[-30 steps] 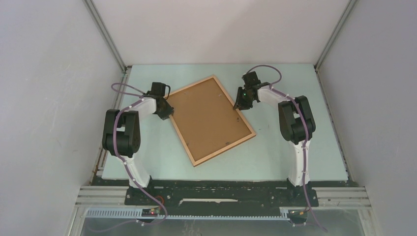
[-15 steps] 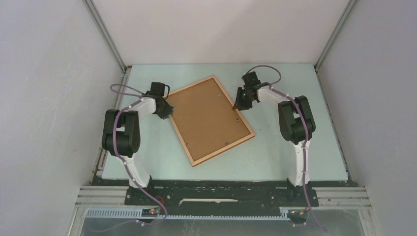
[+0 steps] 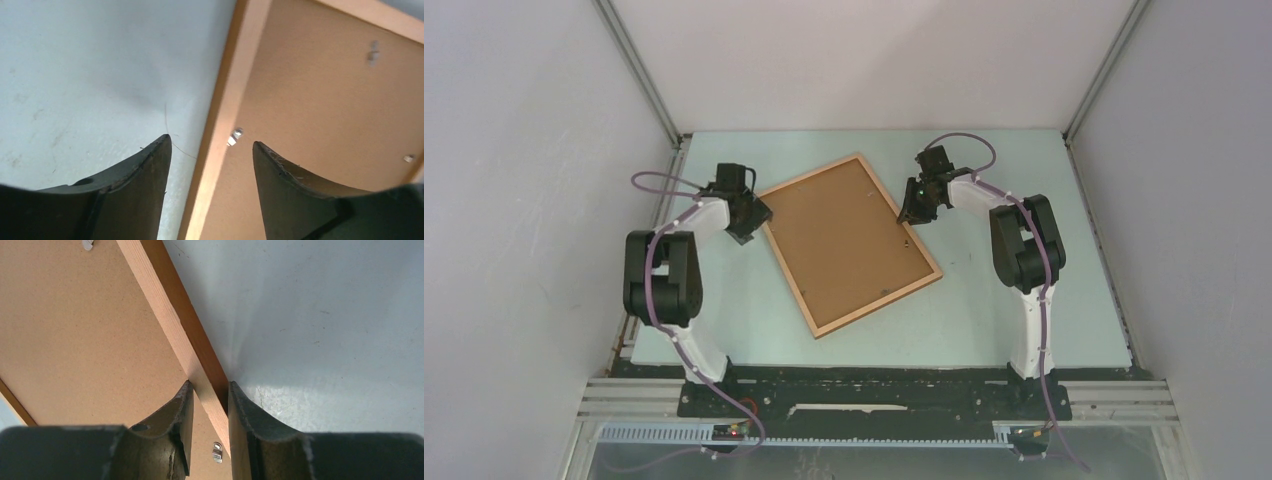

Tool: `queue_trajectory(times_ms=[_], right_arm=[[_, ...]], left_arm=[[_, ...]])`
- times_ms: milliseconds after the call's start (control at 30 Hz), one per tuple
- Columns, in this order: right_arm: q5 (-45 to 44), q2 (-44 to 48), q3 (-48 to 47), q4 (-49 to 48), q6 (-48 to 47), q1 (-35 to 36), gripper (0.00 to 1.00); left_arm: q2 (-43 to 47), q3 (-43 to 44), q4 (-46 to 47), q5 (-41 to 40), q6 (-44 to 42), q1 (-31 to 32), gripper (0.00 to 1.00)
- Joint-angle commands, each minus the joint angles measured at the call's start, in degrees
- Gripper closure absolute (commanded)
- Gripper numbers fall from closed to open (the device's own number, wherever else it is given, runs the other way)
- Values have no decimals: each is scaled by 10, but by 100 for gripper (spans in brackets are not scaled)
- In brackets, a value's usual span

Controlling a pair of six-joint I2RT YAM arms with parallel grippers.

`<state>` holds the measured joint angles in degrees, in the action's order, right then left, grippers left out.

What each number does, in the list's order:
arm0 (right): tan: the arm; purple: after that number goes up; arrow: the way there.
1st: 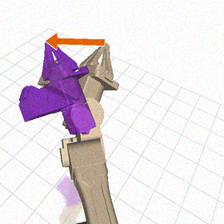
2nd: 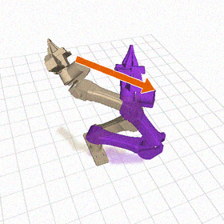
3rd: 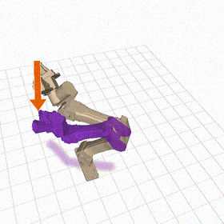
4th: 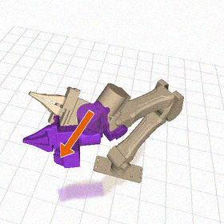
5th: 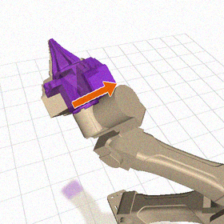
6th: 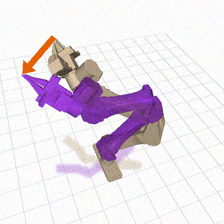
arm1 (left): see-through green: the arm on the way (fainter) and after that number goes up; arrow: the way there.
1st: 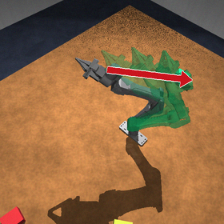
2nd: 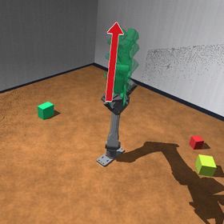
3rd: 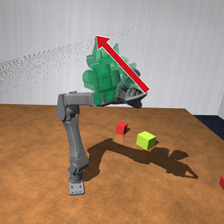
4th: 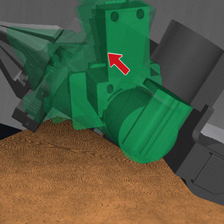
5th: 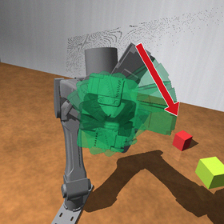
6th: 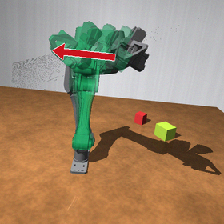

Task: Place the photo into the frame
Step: Install the photo frame at the center of the board, then adjust the photo frame at the center of the board.

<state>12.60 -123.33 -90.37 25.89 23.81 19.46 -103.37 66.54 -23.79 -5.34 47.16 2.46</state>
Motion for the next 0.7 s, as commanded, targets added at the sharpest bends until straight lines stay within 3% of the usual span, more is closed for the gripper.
queue_trajectory(times_ms=[0,133,233,500,667], right_arm=[[11,3,1,-2,17,-3,97],[21,4,3,-5,15,-4,97],[29,4,4,-6,16,-7,97],[36,5,6,-10,18,-9,97],[43,14,20,-21,22,-9,97]], left_arm=[[97,-16,23,28,-23,3,30],[134,-75,43,117,-106,33,20],[155,-111,18,120,-140,58,14],[241,-215,21,56,-104,92,5],[207,-220,71,139,-85,106,8]])
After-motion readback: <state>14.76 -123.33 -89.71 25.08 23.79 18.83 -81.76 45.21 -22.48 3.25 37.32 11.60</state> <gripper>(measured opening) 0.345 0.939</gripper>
